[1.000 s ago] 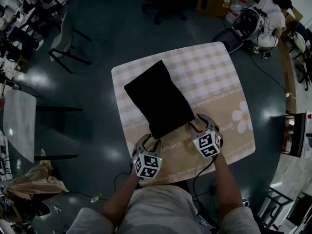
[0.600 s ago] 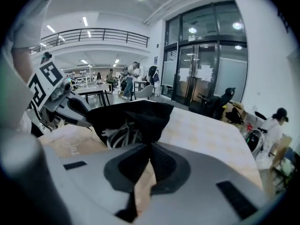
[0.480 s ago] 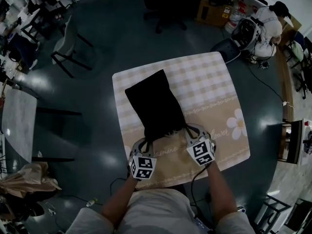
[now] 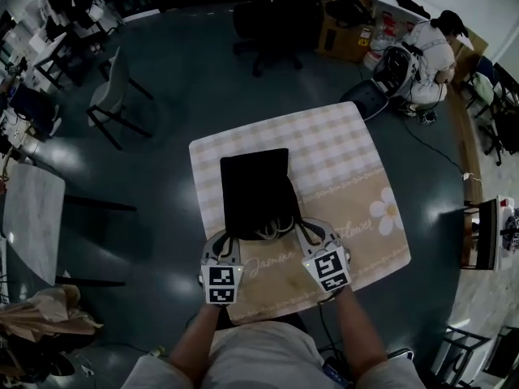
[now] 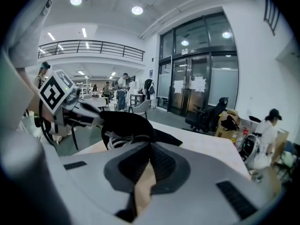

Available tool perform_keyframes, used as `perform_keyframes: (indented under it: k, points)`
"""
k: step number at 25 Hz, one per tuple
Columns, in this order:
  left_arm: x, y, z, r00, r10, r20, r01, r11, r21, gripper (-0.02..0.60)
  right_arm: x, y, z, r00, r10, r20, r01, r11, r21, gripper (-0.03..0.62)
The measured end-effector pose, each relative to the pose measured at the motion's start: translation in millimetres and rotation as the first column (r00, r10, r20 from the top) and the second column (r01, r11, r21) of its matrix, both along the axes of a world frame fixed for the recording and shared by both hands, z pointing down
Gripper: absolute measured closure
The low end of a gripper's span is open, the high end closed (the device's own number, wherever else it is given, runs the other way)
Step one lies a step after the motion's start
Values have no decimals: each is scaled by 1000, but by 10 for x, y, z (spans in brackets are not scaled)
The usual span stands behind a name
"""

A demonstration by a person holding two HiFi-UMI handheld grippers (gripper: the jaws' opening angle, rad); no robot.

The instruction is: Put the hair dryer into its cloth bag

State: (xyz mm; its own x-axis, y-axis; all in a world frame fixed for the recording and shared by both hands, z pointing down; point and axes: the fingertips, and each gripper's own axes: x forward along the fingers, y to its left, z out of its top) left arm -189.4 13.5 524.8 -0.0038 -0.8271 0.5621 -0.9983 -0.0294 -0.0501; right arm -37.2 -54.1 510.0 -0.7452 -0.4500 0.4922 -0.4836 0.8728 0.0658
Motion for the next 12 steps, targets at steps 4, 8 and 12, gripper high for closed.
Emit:
perform_keyframes:
  k: [4, 8, 12]
  points:
    - [-72, -17, -324, 995, 79, -55, -78, 997, 19, 560, 17, 118, -286, 997, 78, 20, -77, 997, -30, 574]
    - [-77, -80, -594, 981, 164, -106, -161, 986, 40, 560, 46, 187, -606, 987, 159, 29, -158, 987, -30, 574]
    - [-107, -71, -799, 967, 230, -113, -225, 973, 52, 560, 27, 355, -857, 967, 247, 54, -245, 969, -44, 574]
